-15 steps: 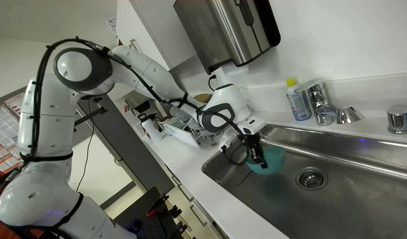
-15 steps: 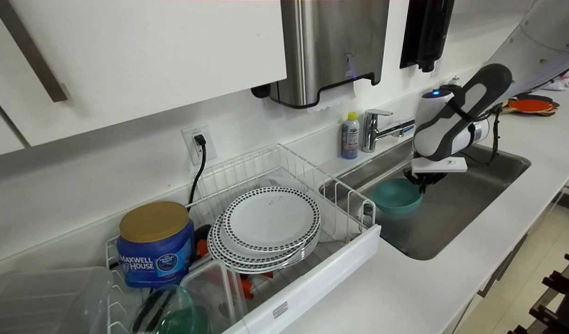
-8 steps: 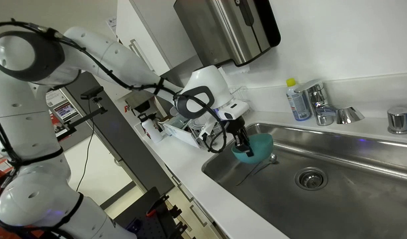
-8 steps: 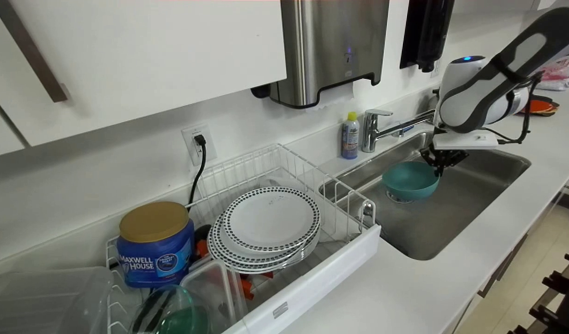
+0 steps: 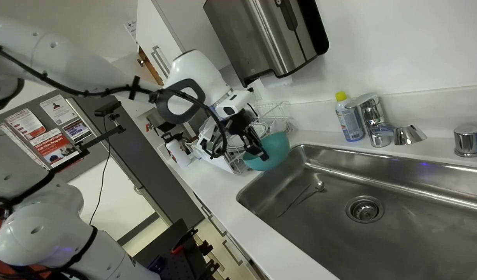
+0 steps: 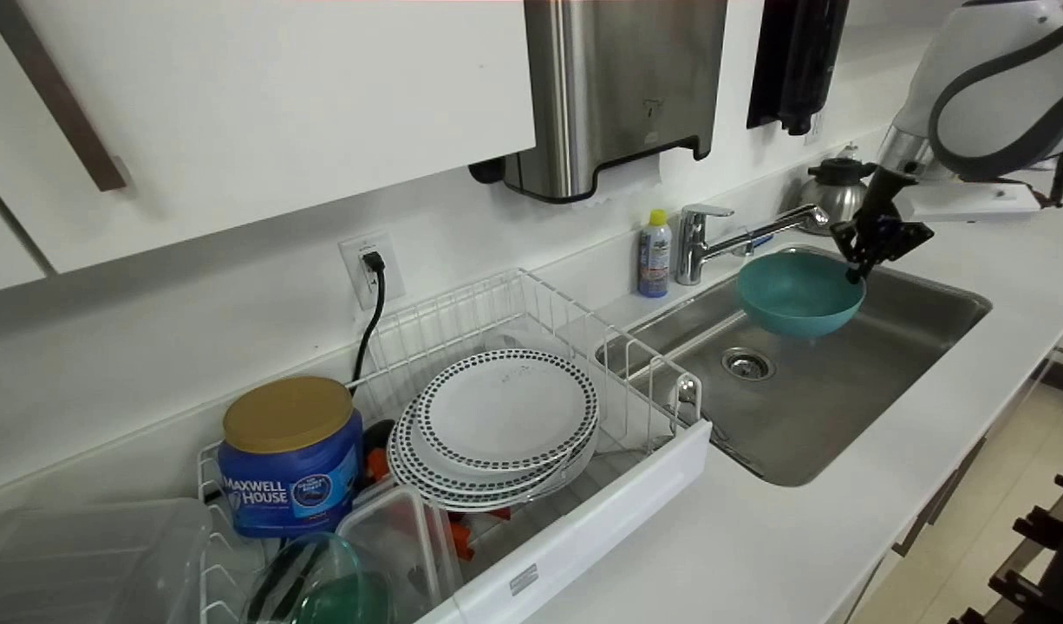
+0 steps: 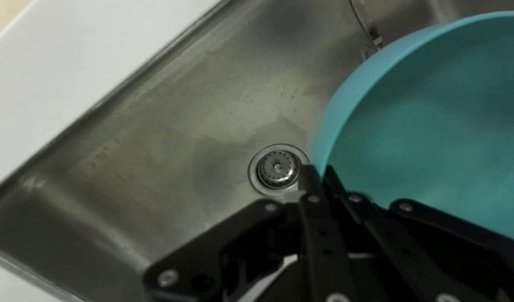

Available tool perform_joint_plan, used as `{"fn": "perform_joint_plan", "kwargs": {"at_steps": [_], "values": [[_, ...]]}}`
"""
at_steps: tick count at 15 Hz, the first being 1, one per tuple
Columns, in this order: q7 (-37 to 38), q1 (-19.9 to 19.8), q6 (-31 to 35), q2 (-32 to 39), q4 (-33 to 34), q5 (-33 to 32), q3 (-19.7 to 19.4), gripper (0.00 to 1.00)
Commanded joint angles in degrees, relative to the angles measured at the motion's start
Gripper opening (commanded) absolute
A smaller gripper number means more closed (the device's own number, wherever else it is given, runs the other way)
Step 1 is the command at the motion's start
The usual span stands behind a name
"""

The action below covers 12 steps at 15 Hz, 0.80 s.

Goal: Pick up the bowl from the sink and place it on top of the plates on the dishrack

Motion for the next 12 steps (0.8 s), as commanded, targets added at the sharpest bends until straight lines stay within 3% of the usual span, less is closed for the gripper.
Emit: {"fn": "perform_joint_plan", "kwargs": {"at_steps": [1,5,8,12], "values": [[-7.4,-2.0,-2.2,-13.0,-6.4,3.3,3.9,0.01],[-15.5,0.8,-6.1,-20.8,-7.4,9.2,6.8,0.01],[-15.8,2.6,-7.3,-23.0,-7.2,10.6,10.8,0.01],[-15.0,6.5,-1.2,-23.6,-8.2,12.1,15.8,0.01]]}}
